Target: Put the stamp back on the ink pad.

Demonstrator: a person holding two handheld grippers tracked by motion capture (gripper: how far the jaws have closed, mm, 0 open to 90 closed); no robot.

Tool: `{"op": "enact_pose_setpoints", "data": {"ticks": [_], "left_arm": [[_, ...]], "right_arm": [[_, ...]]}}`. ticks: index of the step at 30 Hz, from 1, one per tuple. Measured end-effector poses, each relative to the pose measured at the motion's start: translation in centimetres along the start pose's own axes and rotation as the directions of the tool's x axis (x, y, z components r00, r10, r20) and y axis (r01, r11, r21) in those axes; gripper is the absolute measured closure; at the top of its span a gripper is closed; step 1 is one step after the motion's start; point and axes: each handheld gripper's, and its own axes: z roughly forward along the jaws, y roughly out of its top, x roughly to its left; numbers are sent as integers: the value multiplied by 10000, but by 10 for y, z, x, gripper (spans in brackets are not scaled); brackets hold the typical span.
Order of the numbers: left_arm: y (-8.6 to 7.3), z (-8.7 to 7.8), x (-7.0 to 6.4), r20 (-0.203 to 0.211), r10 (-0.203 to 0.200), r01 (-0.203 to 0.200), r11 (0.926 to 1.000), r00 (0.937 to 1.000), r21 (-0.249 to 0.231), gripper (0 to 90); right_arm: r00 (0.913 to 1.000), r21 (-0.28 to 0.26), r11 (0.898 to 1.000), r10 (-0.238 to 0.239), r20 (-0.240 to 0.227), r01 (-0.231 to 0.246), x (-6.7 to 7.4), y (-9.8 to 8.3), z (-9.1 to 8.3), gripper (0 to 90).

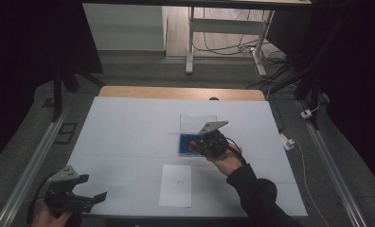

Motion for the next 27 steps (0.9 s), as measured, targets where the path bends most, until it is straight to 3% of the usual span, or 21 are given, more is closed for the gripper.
{"op": "enact_pose_setpoints", "data": {"ticks": [14, 27], "left_arm": [[0, 0, 1, 34, -45, 45, 10000, 10000, 0, 13], [0, 0, 0, 26, -11, 11, 10000, 10000, -5, 13]], "right_arm": [[9961, 417, 9980, 446, 755, -479, -30, 3, 21, 791], [9937, 755, 9941, 707, 866, -773, -42, -9, 38, 791]]}}
